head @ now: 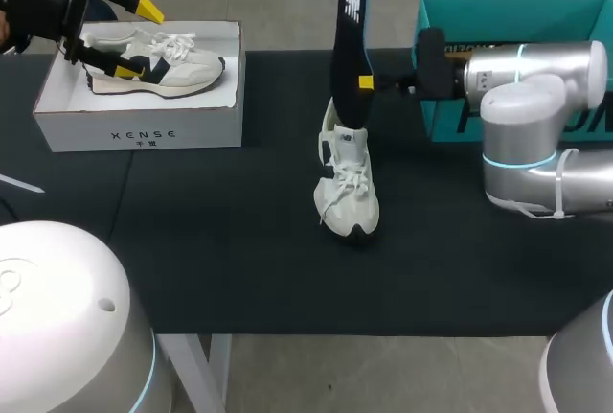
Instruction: Take the shoe out of the shoebox, open the shoe tongue, remove and reinsert the insole, then place the shoe into the shoebox
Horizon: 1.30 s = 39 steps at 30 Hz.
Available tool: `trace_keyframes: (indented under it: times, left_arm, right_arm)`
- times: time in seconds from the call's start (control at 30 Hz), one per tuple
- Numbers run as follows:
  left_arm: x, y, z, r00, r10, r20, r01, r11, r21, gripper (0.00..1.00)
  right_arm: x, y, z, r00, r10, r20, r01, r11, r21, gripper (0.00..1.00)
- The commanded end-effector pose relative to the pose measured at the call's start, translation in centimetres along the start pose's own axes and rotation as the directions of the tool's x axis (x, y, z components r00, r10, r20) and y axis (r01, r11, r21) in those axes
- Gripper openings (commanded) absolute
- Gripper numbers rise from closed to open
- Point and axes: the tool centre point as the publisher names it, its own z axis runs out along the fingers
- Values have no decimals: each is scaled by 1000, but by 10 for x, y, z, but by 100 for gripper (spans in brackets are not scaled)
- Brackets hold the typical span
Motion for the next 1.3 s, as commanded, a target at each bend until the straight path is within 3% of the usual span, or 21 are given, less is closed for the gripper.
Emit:
trace_keyframes:
  times: [0.03,0.57,0.8,1.3]
  left_arm:
    - [0,0,0,1000,-1,3,1,1000,-1,100]
    - [0,0,0,1000,-1,3,1,1000,-1,100]
    - [0,0,0,1000,-1,3,1,1000,-1,100]
    - [0,0,0,1000,-1,3,1,1000,-1,100]
  right_arm:
    - [-9,-7,2,1000,-4,-8,3,1000,-24,0]
    - [0,-26,5,1000,2,-22,-2,1000,-29,0]
    - [7,-34,3,998,-38,-52,37,999,-8,0]
    - [16,-59,8,998,8,-69,-6,1000,26,0]
